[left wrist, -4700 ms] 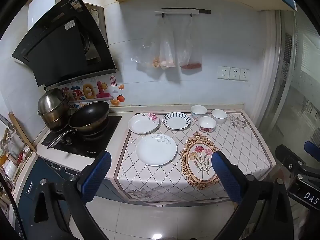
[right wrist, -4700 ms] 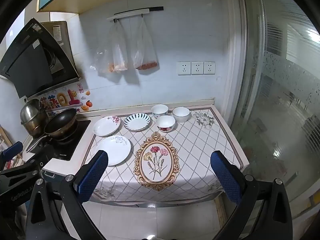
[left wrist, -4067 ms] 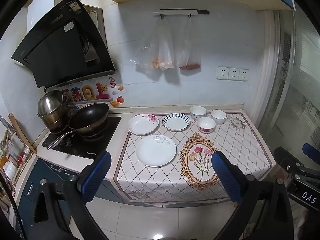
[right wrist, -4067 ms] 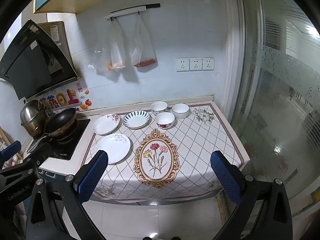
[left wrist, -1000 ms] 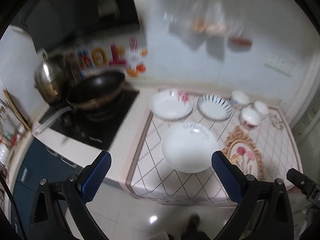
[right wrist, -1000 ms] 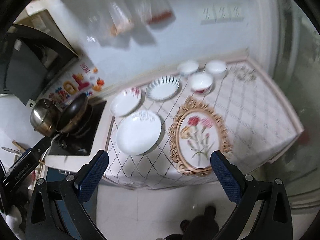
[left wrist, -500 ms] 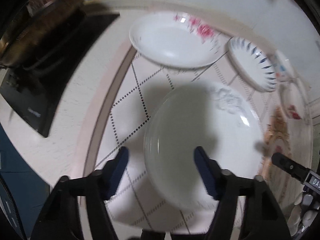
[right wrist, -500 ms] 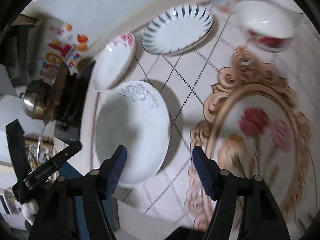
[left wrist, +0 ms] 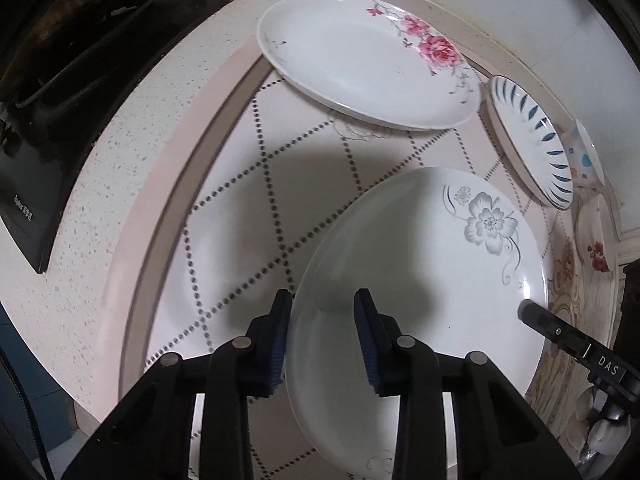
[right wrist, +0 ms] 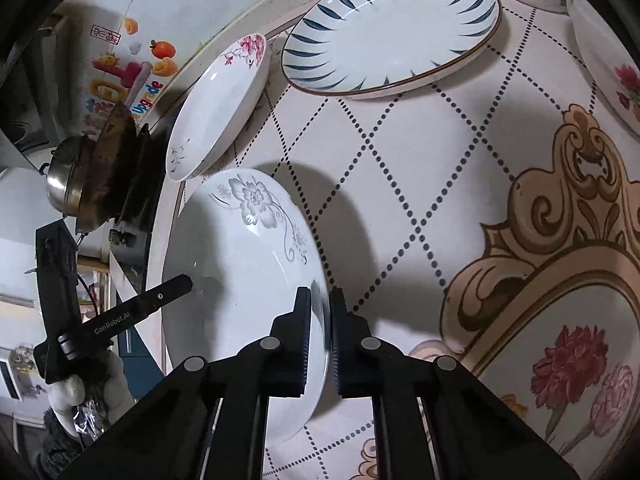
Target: Organize plates and bowls
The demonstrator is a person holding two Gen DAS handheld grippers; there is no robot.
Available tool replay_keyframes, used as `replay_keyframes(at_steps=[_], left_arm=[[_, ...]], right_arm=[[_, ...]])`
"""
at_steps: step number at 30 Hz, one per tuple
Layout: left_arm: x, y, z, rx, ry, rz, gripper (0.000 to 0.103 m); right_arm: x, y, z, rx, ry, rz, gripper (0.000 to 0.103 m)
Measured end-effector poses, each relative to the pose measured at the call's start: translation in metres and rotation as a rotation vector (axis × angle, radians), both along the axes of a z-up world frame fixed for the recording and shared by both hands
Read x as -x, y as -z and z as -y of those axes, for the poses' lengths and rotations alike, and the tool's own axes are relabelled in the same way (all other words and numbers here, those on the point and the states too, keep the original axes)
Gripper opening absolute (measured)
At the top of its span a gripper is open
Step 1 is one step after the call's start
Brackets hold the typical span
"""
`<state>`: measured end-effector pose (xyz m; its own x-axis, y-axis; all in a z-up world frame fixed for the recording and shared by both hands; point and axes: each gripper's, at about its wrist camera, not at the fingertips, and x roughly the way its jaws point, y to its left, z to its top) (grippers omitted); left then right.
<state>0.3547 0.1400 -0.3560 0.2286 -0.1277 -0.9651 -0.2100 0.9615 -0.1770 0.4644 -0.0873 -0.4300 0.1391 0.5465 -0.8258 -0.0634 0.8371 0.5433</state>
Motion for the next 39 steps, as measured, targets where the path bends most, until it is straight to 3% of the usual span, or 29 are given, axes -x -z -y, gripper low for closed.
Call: replay_keyframes(at_steps=[6, 10, 16, 21, 32, 39], left_arm=[[0.016, -0.019, 0.025, 0.035, 0.030, 0.025, 0.029], [0.008, -0.026, 0.050, 0.034, 0.102, 0.038, 0.029], [-0.003, -0.013, 0.113, 0.038, 0.197, 0.048, 0.029], [-0.007, 0.002, 0.138, 0.052, 0.220, 0.035, 0.029], [-0.011, -0.001, 0.166, -0.053, 0.263, 0.018, 0.029], [-0.011, -0.001, 0.168, -0.062, 0.269, 0.008, 0.029]], right_arm=[[0.011, -0.020, 0.032, -0.019, 0.025, 0.005, 0.011], [0.024, -0.036, 0.070, -0.009, 0.057, 0.013, 0.011], [0.046, -0.038, 0.131, 0.037, 0.114, 0.004, 0.011], [0.059, -0.022, 0.170, 0.051, 0.170, -0.032, 0.011], [0.071, -0.014, 0.195, 0.043, 0.213, -0.017, 0.011], [0.079, -0.016, 0.193, 0.045, 0.235, -0.020, 0.011]])
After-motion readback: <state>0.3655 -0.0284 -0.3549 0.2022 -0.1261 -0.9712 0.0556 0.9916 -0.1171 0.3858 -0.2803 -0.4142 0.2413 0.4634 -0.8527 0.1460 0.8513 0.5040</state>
